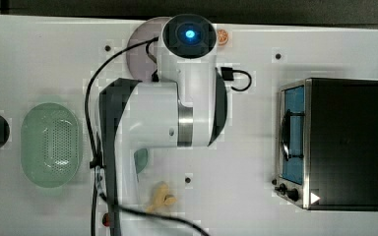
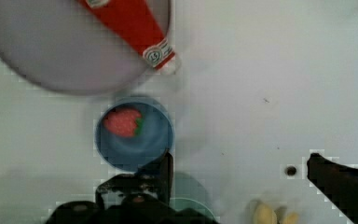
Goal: Pick ketchup from plate and place it on table.
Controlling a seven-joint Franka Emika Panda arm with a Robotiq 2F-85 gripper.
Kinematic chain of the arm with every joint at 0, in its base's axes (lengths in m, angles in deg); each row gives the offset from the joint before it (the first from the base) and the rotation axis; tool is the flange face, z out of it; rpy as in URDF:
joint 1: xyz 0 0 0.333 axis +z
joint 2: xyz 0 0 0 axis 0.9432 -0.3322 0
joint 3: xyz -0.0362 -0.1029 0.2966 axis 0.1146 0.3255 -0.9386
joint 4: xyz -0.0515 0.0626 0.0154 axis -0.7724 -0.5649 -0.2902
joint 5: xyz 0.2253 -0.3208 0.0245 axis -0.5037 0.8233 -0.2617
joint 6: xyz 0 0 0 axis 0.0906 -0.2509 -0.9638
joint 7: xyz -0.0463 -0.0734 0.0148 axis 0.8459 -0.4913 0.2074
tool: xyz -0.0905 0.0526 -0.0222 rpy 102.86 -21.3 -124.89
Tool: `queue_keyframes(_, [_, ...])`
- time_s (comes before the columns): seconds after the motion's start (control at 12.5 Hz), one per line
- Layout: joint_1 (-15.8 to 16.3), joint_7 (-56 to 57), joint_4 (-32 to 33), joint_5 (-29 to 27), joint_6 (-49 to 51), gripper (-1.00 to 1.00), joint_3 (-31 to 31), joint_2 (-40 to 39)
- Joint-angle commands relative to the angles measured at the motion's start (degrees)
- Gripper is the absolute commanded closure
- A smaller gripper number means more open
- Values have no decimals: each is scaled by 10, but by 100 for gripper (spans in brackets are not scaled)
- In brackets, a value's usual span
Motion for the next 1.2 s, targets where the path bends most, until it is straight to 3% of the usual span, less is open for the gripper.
queue_keyframes(0.08, [-1,135,-16,-4,-54,-100,1,-22])
queue_keyframes(0.56, [1,345,-75,-4,-141,-100,2,-159])
queue_keyframes(1.2, [15,352,-137,24,-278,-100,2,-294])
